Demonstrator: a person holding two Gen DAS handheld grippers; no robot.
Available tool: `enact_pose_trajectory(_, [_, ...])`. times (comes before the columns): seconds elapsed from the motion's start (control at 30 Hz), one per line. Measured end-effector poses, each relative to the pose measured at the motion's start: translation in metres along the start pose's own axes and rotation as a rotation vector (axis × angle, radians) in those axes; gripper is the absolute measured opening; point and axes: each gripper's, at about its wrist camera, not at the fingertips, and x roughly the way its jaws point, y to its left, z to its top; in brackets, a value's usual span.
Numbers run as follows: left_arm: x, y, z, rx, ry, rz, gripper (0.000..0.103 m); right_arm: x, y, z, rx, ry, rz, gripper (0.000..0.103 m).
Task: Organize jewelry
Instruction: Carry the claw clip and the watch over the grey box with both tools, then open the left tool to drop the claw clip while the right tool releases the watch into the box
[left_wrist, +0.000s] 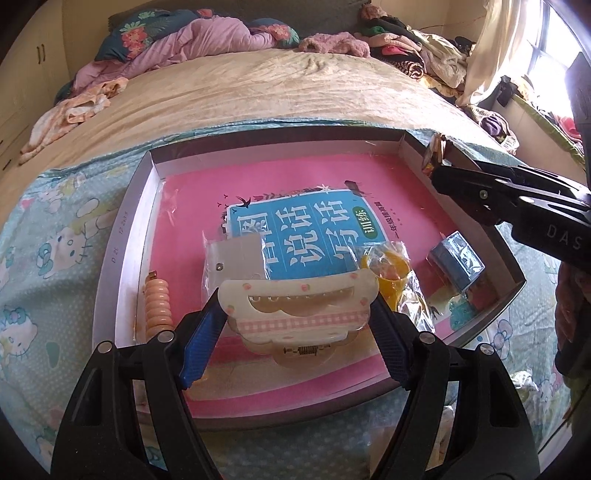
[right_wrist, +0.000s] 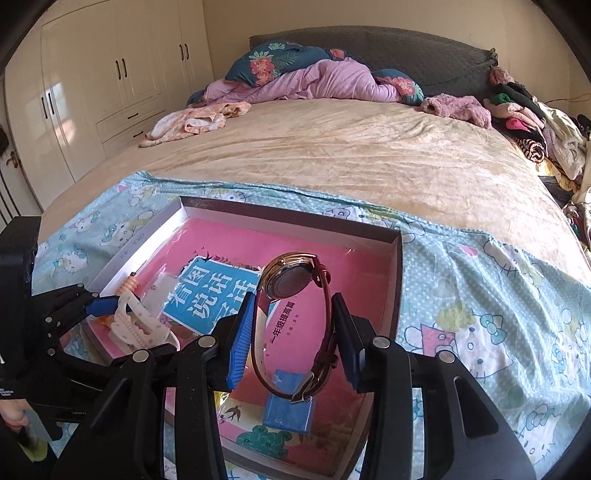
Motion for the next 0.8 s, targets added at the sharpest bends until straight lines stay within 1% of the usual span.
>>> enact_pose_trajectory(0.2, [0.001, 0.001, 0.000, 0.004, 0.002, -0.001, 0.068, 0.020, 0.004, 0.001, -0.018, 0.051, -0.002, 0.040])
enact_pose_trajectory(0.3, [0.002, 0.002, -0.001, 0.004, 0.004, 0.003, 0.075, 0.027, 0.004, 0.002, -0.019, 0.067, -0.004, 0.040])
enact_pose_trajectory(0.47, [0.001, 0.005, -0.003, -0.005, 0.007, 0.003, 0.076, 0.036, 0.004, 0.000, -0.005, 0.094, 0.003, 0.040])
enact_pose_trajectory(0.57, [-0.002, 0.006, -0.003, -0.012, 0.001, 0.001, 0.076, 0.038, 0.004, -0.001, 0.006, 0.108, 0.011, 0.041])
enact_pose_trajectory(0.6, [-0.003, 0.006, -0.003, -0.014, -0.001, 0.002, 0.077, 0.038, 0.003, -0.001, 0.010, 0.110, 0.012, 0.043])
enact_pose_trajectory(0.8, [-0.009, 0.009, -0.004, -0.031, -0.011, -0.002, 0.077, 0.033, 0.004, -0.002, 0.023, 0.099, 0.011, 0.048])
